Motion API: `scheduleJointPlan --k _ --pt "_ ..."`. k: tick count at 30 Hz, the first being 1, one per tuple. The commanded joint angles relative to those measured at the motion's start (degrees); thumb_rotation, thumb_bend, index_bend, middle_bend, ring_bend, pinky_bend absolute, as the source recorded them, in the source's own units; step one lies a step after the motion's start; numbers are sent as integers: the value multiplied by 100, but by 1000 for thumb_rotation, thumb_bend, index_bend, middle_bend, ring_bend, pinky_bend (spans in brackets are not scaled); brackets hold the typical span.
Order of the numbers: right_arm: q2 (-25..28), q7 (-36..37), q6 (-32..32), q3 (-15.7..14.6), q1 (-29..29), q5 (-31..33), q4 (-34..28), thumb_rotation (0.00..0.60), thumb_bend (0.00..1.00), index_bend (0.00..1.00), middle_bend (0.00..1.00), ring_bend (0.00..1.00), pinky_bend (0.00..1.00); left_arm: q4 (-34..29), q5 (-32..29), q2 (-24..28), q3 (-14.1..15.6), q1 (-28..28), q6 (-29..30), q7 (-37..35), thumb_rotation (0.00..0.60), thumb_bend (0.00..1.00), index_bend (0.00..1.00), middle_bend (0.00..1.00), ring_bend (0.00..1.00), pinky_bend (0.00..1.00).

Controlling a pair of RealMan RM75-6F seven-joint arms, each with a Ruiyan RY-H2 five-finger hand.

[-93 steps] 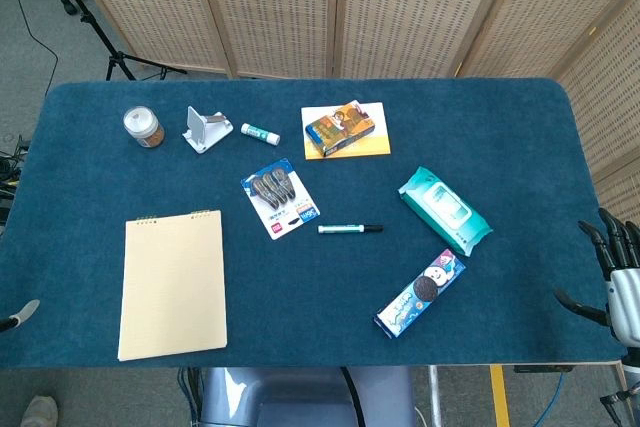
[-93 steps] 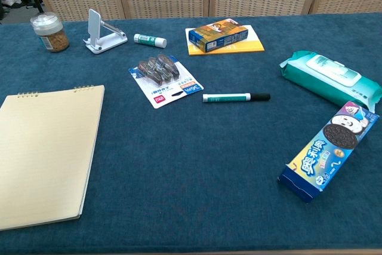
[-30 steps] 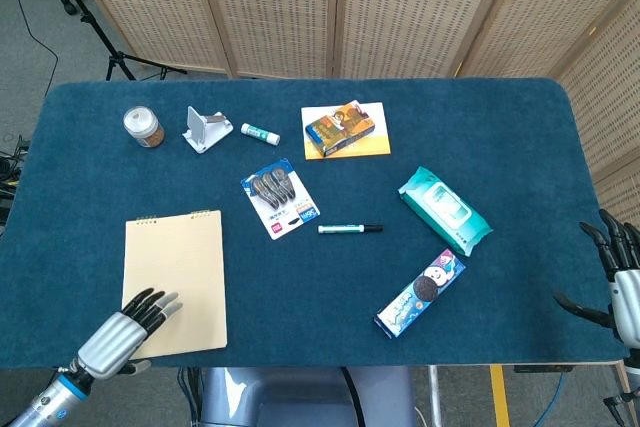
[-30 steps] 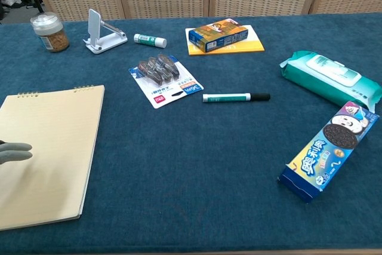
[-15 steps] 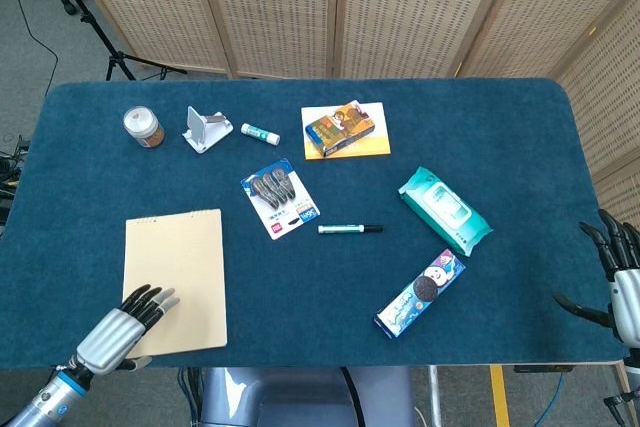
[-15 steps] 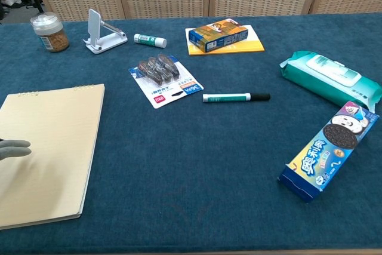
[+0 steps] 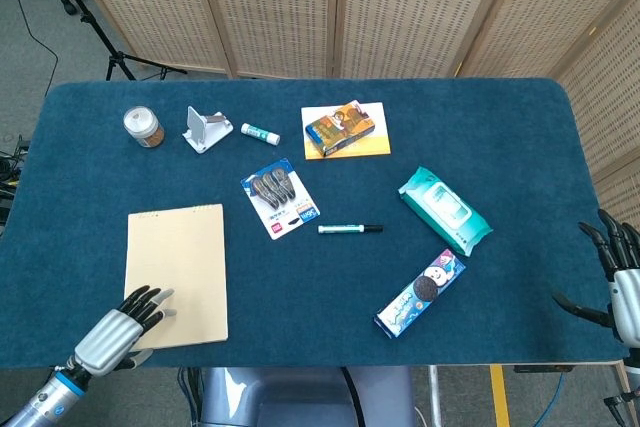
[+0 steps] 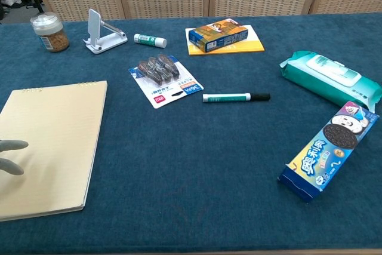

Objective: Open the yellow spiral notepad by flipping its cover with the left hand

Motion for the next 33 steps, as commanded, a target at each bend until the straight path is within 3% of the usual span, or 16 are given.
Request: scheduleJointPlan --k 1,7,18,29,33 --pt "1 6 1 -1 -1 -1 -1 600 0 124 0 0 0 15 -20 -7 -5 -1 -3 1 600 318 289 0 0 0" --pt "12 61 -8 -7 3 -6 -2 600 0 124 0 0 0 39 -70 -1 -17 -10 18 -111 600 342 385 0 0 0" --pt "25 114 -8 -13 6 -17 -4 600 0 124 0 0 0 94 -152 4 -46 7 74 -177 600 560 482 0 0 0" --pt "27 169 -5 -13 9 -19 3 600 0 124 0 0 0 112 -159 31 -59 24 236 -381 600 563 747 0 0 0" --pt "30 189 4 -11 6 -17 2 600 0 124 0 0 0 -37 -80 189 44 11 295 -582 600 565 794 0 0 0"
